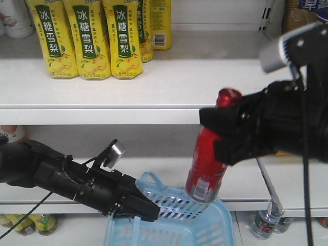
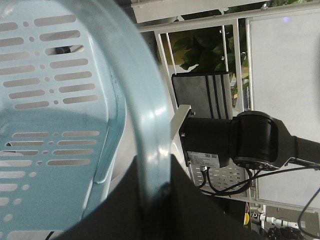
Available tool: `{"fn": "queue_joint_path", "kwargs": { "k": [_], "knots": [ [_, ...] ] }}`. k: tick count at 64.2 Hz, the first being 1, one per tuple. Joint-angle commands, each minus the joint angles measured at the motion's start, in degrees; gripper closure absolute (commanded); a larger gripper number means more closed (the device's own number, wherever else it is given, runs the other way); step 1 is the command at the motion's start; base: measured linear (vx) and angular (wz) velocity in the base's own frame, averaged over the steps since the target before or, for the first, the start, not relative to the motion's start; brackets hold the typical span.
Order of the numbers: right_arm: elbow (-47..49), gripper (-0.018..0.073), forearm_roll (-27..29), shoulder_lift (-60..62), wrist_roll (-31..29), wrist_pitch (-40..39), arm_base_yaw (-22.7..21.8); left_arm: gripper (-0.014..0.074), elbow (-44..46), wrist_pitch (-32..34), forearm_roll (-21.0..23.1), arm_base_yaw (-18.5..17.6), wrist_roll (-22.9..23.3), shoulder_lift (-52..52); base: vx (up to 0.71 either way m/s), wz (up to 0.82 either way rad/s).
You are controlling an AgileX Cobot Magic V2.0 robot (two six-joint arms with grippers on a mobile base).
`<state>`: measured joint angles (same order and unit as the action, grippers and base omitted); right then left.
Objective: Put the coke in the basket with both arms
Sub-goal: 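Grasp the Coca-Cola bottle with the right gripper and lift it, then lower the bottle into the basket held by the left gripper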
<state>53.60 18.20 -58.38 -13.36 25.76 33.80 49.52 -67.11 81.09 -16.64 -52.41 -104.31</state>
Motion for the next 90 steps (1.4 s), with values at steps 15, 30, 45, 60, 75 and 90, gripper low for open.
{"fn": "queue_joint_path", "kwargs": {
  "k": [15, 30, 45, 60, 75, 90],
  "knots": [
    [-12.96, 0.0564, 0.98, -2.21, 0.29, -12.32, 2.03, 0.0602, 1.26, -3.56, 3.98, -0.13, -1.58, 3.14, 0.0, 0.0],
    [-19.15, 0.0562, 2.66, -9.67, 0.28, -18.18, 2.03, 0.0602, 1.26, -3.56, 3.98, -0.13, -1.58, 3.14, 0.0, 0.0],
    [-19.91, 0.0549, 2.9, -20.12, 0.44, -24.65, 2.03, 0.0602, 1.26, -3.56, 3.98, -0.13, -1.58, 3.14, 0.0, 0.0],
    [-19.91, 0.0505, 6.7, -28.68, 0.44, -21.21, 2.03, 0.0602, 1.26, -3.56, 3.98, -0.13, -1.58, 3.14, 0.0, 0.0],
    [-19.91, 0.0392, 7.48, -32.33, 0.2, -16.59, 2.03, 0.0602, 1.26, -3.56, 3.98, -0.13, -1.58, 3.14, 0.0, 0.0],
    [-19.91, 0.0174, 7.48, -31.96, 0.3, -14.83, 2.03, 0.0602, 1.26, -3.56, 3.98, -0.13, -1.58, 3.14, 0.0, 0.0]
  ]
}}
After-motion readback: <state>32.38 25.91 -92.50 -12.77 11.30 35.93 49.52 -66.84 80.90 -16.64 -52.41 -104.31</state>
